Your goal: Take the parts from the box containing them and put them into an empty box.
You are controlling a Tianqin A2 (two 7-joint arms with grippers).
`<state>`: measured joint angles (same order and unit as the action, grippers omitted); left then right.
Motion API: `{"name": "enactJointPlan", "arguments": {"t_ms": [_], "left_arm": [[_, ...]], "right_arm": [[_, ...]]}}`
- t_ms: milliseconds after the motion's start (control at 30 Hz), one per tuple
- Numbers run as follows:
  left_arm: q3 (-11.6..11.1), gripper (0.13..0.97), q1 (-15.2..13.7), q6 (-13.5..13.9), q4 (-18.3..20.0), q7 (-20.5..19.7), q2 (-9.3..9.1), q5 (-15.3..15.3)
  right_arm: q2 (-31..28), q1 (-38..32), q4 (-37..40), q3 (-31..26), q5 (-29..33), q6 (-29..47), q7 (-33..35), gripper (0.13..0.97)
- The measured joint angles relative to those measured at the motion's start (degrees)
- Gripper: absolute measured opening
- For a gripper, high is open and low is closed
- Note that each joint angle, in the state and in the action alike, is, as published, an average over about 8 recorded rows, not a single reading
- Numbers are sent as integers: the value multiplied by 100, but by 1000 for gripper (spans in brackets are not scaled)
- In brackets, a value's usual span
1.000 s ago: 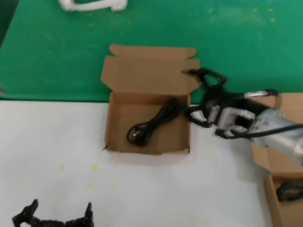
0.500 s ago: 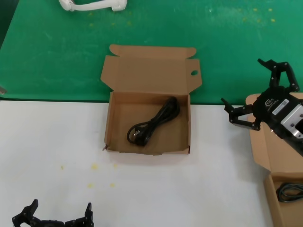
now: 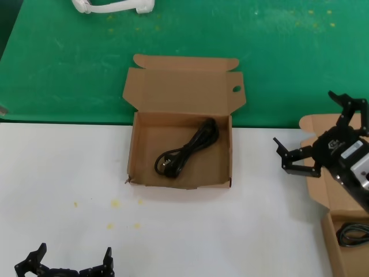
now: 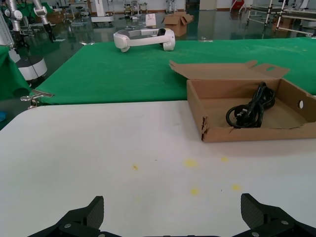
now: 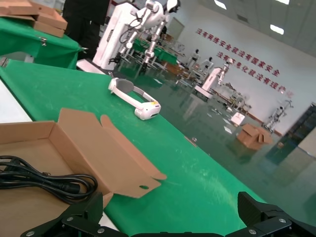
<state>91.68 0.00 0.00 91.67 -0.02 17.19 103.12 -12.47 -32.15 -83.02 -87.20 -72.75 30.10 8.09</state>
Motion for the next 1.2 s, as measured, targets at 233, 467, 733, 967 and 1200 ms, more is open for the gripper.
{"name": "enactJointPlan", "arguments": {"t_ms": [233,467,733,967,1200], "left_arm": [[0,966,0,0,0,0,0,0],[0,966,0,0,0,0,0,0],[0,966,0,0,0,0,0,0],[0,966,0,0,0,0,0,0],[0,966,0,0,0,0,0,0]], "right_arm": [[-52,352,-95,-49,-336,-332,-89,958],[-104,712,-192,-99,-674,-668,-179,965],[-165,1121,-302,-156,-1059,-1048,-282,966],[-216,1475,-397,-205,-1395,-1382,-371,966],[-269,1832,-493,-255,-1731,-1713,-461,966]]}}
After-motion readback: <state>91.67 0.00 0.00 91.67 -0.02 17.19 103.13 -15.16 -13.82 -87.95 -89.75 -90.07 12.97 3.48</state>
